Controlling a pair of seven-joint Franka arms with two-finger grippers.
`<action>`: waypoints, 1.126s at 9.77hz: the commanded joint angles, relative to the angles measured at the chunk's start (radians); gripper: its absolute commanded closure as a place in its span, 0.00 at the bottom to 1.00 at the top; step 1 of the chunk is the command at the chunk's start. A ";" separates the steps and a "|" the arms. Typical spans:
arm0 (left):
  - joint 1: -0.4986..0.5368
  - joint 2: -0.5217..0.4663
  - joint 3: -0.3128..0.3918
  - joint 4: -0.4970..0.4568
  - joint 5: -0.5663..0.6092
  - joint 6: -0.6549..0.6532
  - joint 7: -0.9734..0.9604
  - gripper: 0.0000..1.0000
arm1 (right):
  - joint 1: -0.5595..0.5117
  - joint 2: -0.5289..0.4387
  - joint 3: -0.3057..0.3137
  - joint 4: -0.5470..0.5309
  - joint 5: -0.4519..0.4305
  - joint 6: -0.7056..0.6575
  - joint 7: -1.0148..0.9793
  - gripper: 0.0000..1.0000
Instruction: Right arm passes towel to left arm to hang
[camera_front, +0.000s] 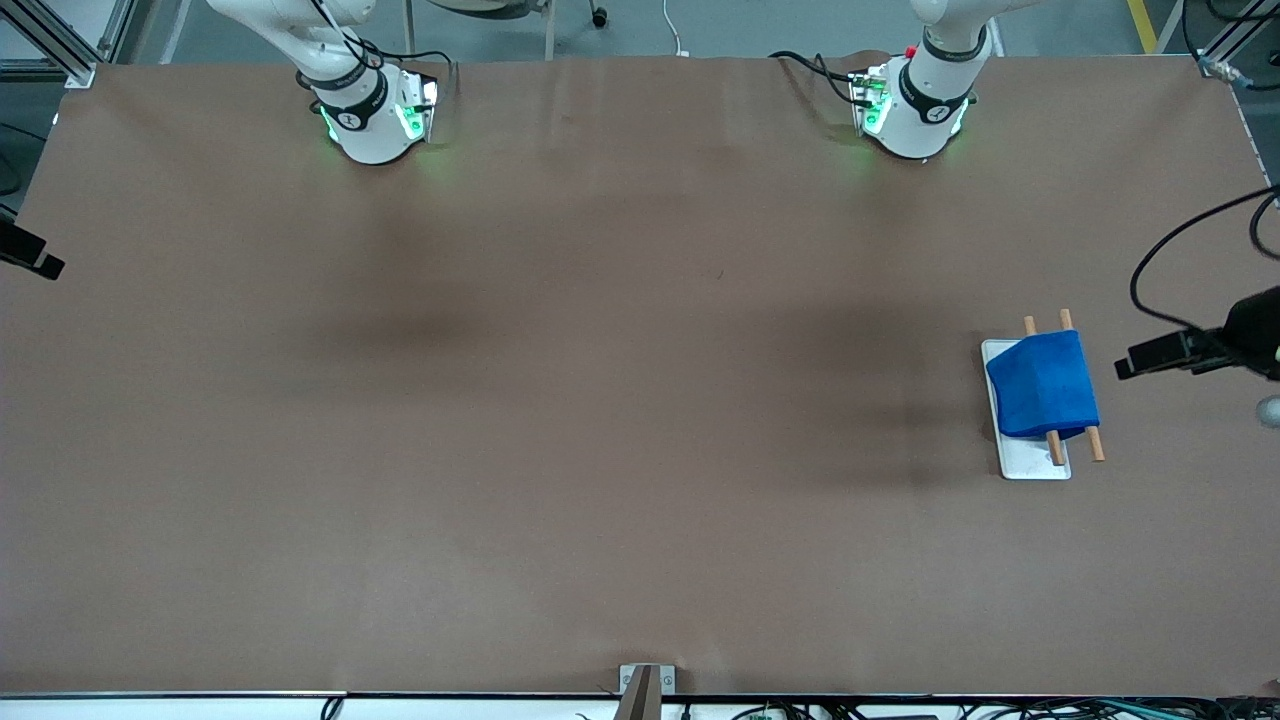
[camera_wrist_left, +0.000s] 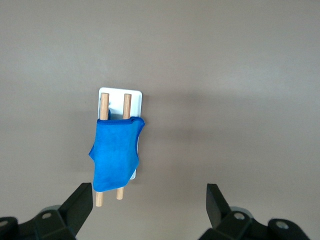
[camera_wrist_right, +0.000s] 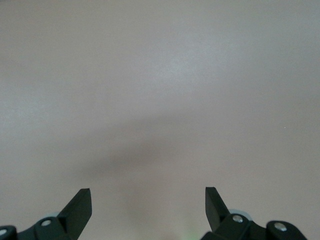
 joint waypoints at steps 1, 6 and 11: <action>0.011 0.007 -0.014 0.073 0.019 -0.084 0.089 0.00 | 0.006 -0.020 0.012 -0.018 -0.021 -0.001 0.013 0.00; -0.041 -0.165 -0.043 0.039 0.029 -0.189 0.028 0.00 | 0.001 -0.018 0.014 -0.018 -0.020 -0.001 0.013 0.00; -0.267 -0.357 0.094 -0.175 0.043 -0.188 -0.089 0.00 | -0.001 -0.018 0.014 -0.018 -0.020 -0.001 0.013 0.00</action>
